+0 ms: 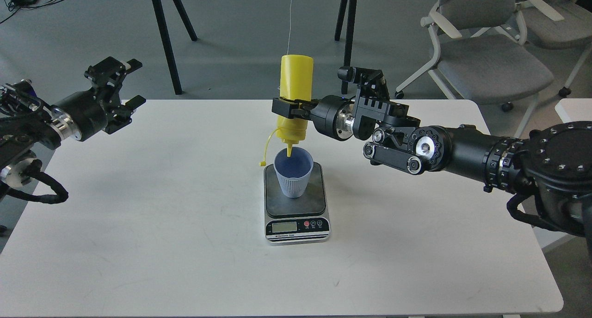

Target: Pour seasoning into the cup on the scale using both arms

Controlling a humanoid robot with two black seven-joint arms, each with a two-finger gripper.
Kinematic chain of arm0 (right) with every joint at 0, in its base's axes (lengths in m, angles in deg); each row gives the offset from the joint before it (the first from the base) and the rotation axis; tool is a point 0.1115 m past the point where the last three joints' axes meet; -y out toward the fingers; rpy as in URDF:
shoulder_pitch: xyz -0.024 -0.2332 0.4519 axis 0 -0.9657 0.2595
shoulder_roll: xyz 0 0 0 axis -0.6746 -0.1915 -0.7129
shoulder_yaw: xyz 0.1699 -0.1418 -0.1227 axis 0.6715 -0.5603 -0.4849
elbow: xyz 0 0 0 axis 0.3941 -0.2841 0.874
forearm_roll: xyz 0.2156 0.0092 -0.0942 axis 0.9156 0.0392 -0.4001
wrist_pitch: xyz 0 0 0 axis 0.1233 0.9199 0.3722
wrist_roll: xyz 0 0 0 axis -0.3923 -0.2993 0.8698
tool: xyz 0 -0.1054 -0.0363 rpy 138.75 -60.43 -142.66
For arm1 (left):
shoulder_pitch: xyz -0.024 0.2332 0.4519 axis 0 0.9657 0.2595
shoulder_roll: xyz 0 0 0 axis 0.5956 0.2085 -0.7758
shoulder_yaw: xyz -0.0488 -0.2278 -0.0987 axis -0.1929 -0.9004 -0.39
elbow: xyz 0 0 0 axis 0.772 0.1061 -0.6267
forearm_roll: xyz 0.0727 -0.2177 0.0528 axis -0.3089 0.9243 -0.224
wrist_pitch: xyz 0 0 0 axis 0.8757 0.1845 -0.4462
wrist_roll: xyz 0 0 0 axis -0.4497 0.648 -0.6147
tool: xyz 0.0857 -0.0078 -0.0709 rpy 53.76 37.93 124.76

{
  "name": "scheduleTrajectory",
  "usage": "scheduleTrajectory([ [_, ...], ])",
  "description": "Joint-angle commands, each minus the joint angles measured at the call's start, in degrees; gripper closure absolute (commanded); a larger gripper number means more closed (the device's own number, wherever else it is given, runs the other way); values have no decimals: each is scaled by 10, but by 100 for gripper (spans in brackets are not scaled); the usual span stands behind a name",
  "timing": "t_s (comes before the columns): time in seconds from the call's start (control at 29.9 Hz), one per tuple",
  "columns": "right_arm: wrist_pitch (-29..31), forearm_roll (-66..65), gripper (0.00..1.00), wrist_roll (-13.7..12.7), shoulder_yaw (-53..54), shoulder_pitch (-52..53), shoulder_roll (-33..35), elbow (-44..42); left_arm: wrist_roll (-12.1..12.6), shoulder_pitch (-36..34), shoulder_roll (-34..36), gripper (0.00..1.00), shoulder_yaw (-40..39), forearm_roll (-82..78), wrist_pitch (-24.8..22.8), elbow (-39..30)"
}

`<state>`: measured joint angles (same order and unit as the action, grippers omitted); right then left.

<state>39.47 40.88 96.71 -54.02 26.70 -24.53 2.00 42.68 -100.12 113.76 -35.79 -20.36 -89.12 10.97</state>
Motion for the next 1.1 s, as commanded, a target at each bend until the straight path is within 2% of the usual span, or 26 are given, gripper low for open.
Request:
scheduleTrajectory([
  [0.0,0,0,98,0,-3,0,0,-1,0,0,1,0,0,0,0,0],
  [0.27,-2,11,98,-1,26,3,0,2,0,1,1,0,0,0,0,0],
  [0.5,14,16,98,-18,226,2,20,11,0,0,1,0,1,-3,0,0],
  [0.6,22,42,98,-39,324,1,44,26,0,0,3,0,2,-3,0,0],
  [0.74,54,191,98,-77,465,-1,104,79,0,0,4,0,2,-4,0,1],
  [0.9,94,438,98,-100,569,-14,176,101,0,1,1,0,2,-4,0,1],
  [1.07,147,683,98,-125,664,-83,256,130,0,1,2,0,3,-4,0,1],
])
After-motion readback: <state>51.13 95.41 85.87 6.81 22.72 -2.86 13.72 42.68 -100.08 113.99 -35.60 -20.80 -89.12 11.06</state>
